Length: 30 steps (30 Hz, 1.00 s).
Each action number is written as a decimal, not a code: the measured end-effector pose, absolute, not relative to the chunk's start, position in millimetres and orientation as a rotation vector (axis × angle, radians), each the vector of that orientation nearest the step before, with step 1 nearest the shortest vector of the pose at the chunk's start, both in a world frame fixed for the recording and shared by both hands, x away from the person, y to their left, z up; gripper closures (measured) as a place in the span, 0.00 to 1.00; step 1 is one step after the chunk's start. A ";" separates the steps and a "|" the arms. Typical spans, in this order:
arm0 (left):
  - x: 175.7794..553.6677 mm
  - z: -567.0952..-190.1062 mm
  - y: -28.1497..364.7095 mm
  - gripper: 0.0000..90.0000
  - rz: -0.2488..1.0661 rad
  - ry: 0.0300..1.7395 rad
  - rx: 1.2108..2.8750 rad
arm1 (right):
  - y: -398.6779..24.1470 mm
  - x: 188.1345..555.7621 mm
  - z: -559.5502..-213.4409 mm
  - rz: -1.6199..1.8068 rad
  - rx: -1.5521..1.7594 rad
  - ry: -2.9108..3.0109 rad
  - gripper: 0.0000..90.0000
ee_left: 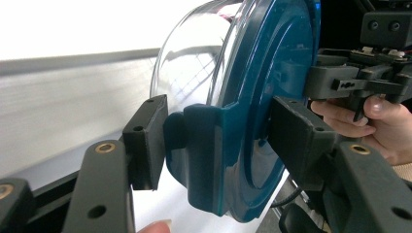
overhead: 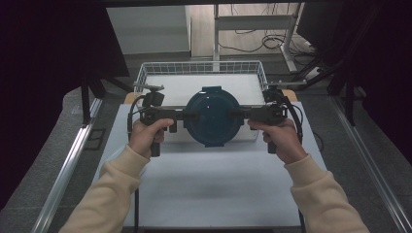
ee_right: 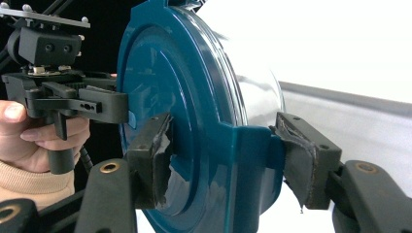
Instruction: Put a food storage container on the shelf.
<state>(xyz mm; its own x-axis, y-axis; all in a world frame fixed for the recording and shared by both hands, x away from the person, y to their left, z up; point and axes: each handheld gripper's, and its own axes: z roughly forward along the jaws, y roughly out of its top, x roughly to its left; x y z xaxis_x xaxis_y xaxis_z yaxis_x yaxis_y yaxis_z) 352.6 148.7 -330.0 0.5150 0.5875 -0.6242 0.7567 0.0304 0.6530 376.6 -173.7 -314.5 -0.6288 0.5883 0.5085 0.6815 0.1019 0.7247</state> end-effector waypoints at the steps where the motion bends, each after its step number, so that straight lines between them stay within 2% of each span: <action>1: 353.9 -327.9 149.2 0.46 -0.187 1.157 1.653 | -173.1 377.2 -312.8 -1.573 -1.311 -2.262 0.44; 30: 398.1 -302.9 163.1 0.45 -0.200 1.171 1.607 | -160.8 424.9 -279.7 -1.555 -1.284 -2.286 0.46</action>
